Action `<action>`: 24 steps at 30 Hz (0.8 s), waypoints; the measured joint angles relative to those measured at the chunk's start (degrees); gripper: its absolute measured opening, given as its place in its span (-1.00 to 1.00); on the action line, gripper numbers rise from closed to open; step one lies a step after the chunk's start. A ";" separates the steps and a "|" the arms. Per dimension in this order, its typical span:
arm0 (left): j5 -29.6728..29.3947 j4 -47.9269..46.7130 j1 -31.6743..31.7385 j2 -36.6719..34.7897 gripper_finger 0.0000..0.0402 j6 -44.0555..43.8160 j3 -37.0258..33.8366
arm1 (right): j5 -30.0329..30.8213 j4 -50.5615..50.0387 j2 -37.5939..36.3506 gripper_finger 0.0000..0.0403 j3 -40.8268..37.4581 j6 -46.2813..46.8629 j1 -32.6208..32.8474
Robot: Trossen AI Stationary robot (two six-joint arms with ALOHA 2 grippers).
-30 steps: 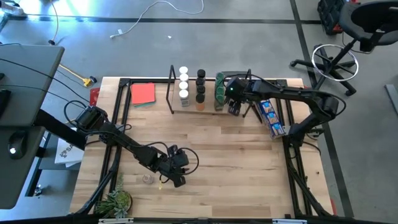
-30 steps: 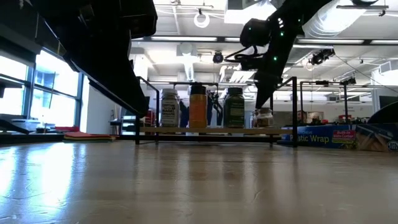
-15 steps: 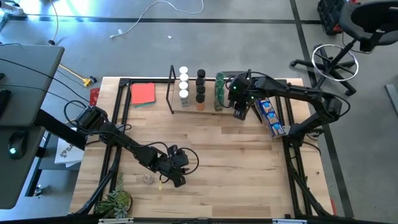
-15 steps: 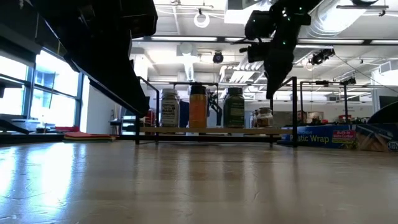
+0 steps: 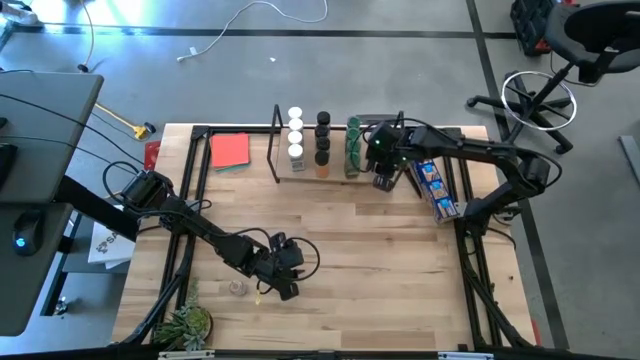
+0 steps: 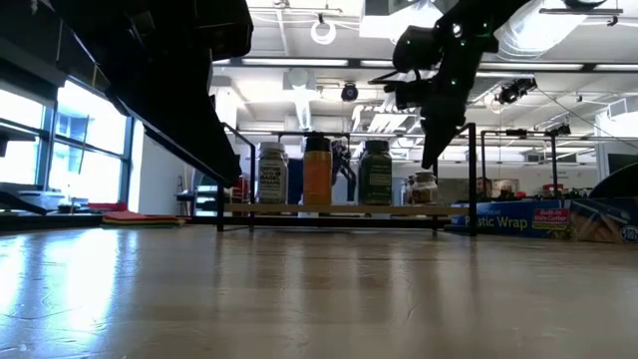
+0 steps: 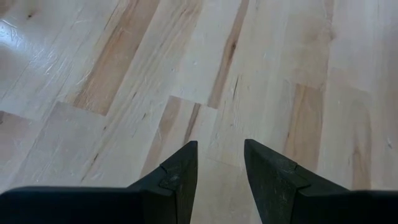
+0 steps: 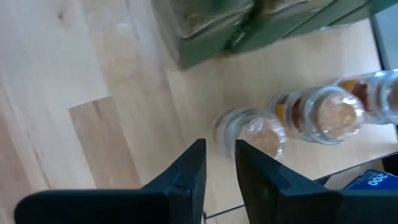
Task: Shelf spices
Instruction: Put the brown seasoning bottle on the shelf aligned with the other brown seasoning bottles
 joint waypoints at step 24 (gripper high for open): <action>-0.11 -0.02 0.00 -0.07 -0.37 0.09 0.02 | 1.71 1.23 4.19 -0.62 0.00 -3.25 -0.38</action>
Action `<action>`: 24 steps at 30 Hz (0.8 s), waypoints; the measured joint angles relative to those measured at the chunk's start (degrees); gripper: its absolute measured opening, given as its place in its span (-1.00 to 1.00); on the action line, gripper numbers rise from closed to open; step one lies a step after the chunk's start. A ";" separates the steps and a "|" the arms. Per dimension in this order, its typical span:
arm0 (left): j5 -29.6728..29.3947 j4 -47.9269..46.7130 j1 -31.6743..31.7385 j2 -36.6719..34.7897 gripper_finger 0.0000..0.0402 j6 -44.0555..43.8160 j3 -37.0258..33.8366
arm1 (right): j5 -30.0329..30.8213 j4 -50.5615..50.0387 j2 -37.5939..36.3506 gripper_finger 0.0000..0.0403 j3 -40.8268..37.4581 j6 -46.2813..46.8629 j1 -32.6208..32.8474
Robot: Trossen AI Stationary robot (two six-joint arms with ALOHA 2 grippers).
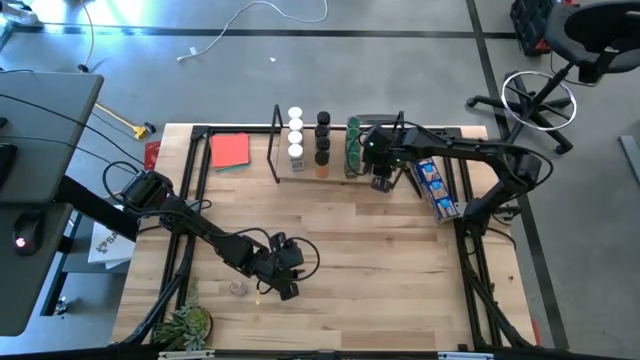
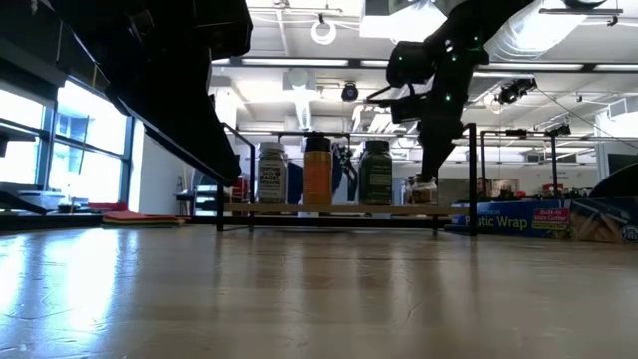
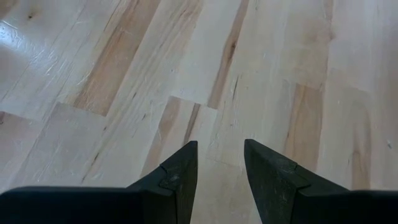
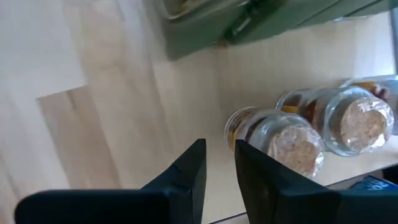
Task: Shelf spices
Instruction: Put the brown seasoning bottle on the shelf aligned with the other brown seasoning bottles
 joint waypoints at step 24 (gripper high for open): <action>16.89 -49.83 -11.23 -6.93 -0.37 -20.26 15.53 | 5.67 -6.07 -12.57 -0.61 8.79 10.42 21.85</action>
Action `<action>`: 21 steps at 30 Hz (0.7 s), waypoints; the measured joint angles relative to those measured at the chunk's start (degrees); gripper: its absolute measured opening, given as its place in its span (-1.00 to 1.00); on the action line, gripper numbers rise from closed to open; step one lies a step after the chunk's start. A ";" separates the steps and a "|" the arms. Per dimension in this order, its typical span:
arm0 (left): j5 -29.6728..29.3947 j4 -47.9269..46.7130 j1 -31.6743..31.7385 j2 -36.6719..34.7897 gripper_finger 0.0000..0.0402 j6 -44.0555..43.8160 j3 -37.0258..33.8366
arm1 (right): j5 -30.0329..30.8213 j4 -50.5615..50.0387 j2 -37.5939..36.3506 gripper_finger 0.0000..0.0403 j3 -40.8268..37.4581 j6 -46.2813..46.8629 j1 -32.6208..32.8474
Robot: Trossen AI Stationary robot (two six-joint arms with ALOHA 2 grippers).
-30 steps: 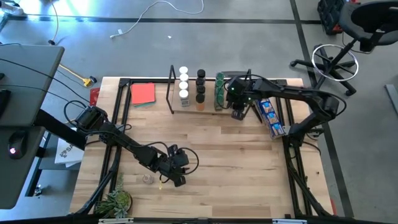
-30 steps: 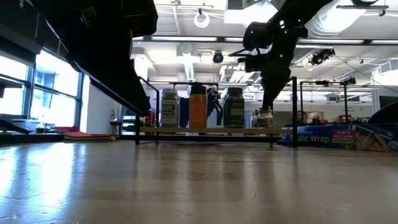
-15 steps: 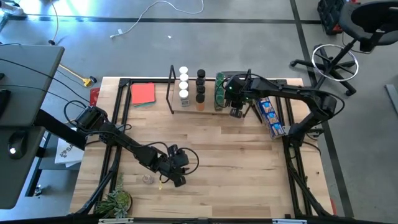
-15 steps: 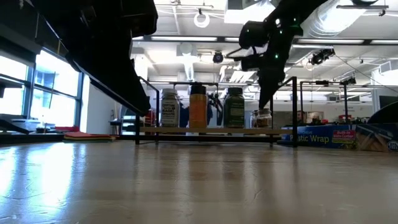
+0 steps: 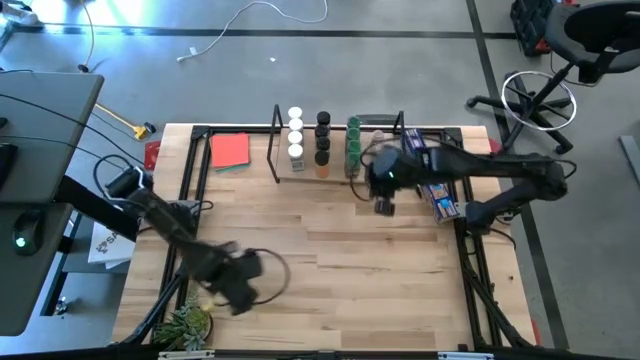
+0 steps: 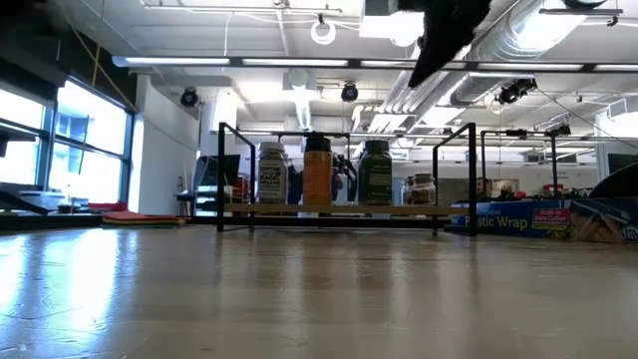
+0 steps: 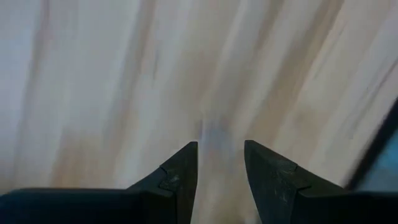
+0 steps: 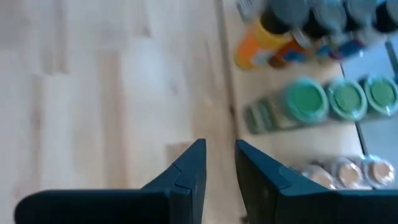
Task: Shelf spices
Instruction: Put the brown seasoning bottle on the shelf aligned with the other brown seasoning bottles
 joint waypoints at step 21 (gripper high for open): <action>-0.72 25.29 0.49 -2.46 -0.92 -2.61 -20.23 | 8.57 5.45 -2.26 -0.61 0.00 8.04 22.90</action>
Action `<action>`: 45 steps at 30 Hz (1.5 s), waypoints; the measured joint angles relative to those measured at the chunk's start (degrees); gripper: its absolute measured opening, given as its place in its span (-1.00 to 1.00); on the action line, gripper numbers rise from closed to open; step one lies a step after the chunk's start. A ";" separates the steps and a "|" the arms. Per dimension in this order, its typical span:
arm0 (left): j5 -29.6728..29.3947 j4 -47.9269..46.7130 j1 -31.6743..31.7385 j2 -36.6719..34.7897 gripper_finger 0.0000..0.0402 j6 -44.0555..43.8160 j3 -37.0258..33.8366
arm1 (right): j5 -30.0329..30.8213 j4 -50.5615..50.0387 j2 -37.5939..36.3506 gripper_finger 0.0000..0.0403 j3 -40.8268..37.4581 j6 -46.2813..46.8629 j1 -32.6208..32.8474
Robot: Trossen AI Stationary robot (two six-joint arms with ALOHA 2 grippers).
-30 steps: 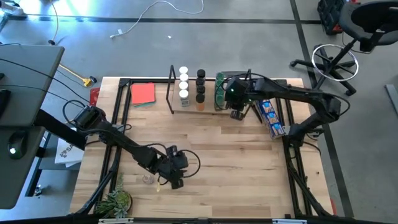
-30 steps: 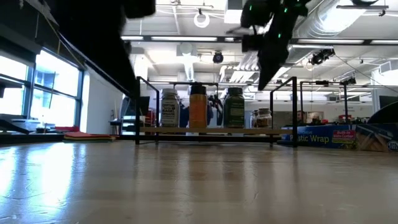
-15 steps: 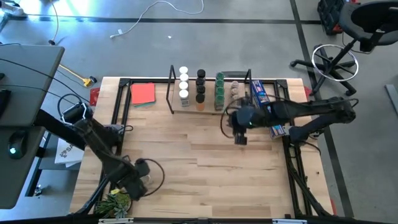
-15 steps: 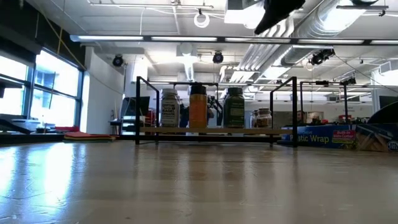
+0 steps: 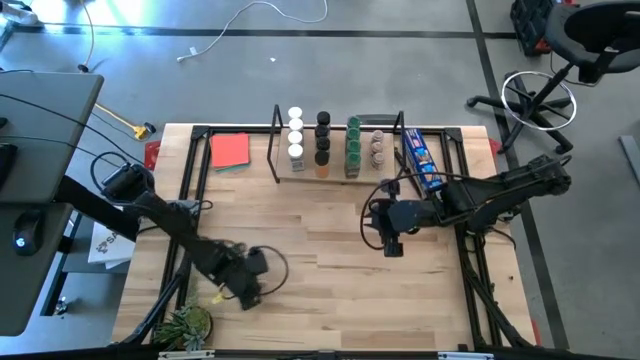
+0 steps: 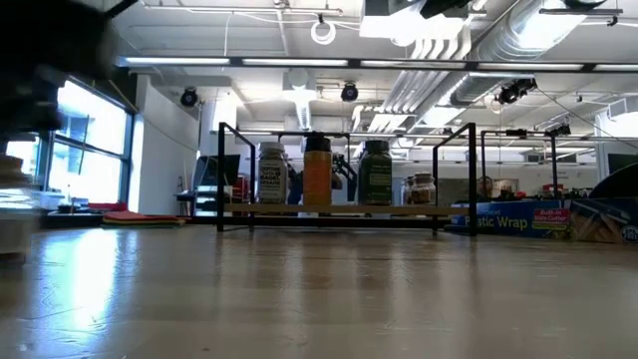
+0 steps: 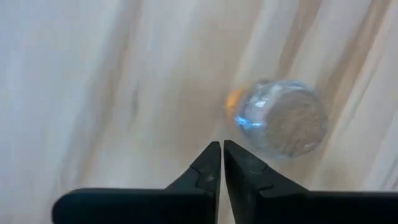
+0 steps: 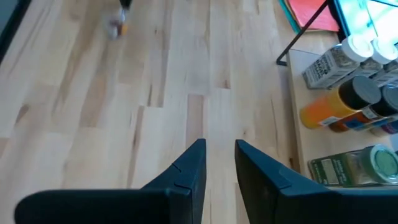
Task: Shelf spices
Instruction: Put the brown seasoning bottle on the shelf aligned with the other brown seasoning bottles
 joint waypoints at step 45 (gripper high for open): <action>-0.54 29.06 16.45 7.12 -0.99 29.08 -0.04 | -13.45 43.90 10.11 -0.28 -20.78 9.75 8.37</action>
